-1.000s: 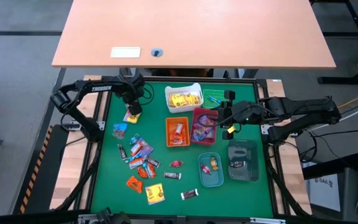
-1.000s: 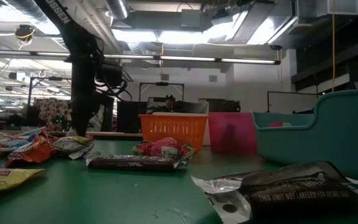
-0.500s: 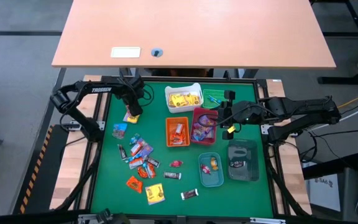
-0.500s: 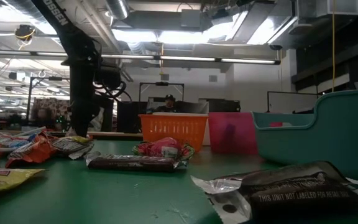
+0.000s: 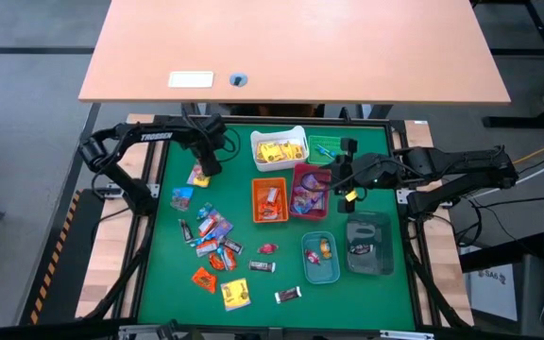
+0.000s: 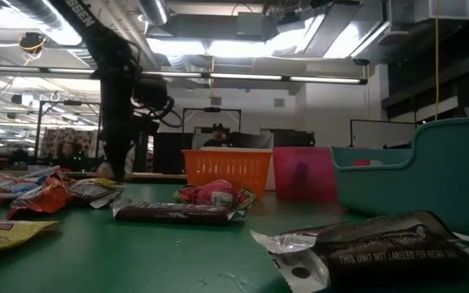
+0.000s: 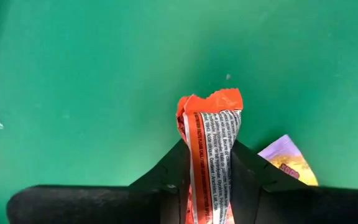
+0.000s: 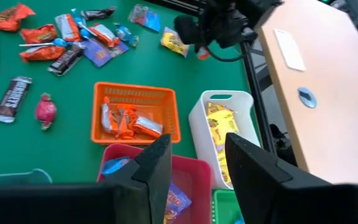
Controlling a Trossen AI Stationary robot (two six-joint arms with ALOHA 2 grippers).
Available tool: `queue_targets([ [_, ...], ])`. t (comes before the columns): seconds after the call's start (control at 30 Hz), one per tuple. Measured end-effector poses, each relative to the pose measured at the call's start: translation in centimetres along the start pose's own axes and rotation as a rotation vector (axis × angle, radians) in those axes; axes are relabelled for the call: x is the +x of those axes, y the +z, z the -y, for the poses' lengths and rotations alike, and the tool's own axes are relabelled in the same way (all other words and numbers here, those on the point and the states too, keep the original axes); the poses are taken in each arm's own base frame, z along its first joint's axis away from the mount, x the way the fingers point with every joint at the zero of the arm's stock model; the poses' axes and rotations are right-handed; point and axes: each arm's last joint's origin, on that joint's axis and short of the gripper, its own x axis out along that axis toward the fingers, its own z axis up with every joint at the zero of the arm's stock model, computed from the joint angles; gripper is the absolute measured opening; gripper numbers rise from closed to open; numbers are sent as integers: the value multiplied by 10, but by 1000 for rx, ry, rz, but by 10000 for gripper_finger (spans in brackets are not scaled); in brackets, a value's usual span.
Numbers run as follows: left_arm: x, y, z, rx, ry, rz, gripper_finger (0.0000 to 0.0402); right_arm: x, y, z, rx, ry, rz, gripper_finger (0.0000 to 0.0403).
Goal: Sort candy
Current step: Put the orange chocolate into the orange basket
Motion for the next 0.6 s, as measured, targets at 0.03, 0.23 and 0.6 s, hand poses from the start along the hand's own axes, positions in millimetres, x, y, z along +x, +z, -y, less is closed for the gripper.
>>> queue_targets([
  [0.03,-3,3,1,7,0,1,67,0,0,0,0,10,2,150],
  [0.23,-29,19,15,53,-46,13,66,0,0,-1,1,50,8,150],
  [0.6,-63,48,72,73,-291,191,66,0,0,-2,0,58,10,150],
])
